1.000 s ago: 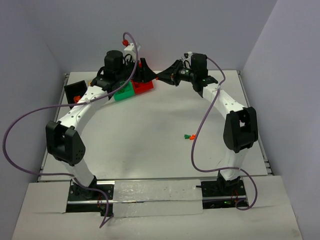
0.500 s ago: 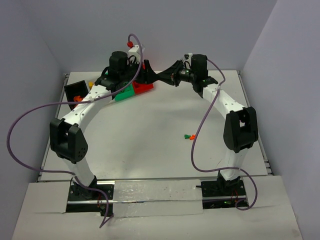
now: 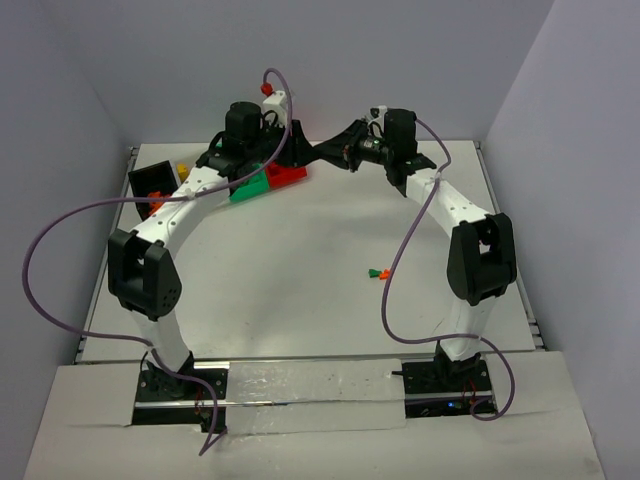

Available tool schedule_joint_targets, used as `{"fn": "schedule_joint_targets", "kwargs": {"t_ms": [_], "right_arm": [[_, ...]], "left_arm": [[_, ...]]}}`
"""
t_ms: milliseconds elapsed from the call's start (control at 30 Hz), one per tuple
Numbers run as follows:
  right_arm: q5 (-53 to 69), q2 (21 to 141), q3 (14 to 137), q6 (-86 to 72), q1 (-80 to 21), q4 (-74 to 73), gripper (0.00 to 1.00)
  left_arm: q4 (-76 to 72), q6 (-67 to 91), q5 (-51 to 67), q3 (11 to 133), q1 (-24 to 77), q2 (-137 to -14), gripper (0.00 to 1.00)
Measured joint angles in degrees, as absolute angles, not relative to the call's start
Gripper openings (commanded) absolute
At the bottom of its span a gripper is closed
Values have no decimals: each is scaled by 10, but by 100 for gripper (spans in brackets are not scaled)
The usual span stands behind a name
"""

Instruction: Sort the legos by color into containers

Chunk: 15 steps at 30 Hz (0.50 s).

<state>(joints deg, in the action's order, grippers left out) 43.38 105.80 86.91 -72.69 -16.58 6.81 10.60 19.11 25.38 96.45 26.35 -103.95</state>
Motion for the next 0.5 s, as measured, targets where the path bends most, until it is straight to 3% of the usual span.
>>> {"fn": "schedule_joint_targets", "kwargs": {"t_ms": [167,333,367,467,500], "right_arm": [[432,1058,866,-729,-164,68,0],[430,1058,866,-731,-163,68,0],[430,1058,866,-730,-162,68,3],[430,1058,866,-730,-162,68,38],[431,1058,865,-730,-162,68,39]], "left_arm": [[107,189,253,974,269,-1048,35],[108,189,253,976,270,-1048,7],[106,190,254,977,270,-1048,2],[105,192,258,977,269,-1048,0],[105,193,259,977,268,-1048,0]]}}
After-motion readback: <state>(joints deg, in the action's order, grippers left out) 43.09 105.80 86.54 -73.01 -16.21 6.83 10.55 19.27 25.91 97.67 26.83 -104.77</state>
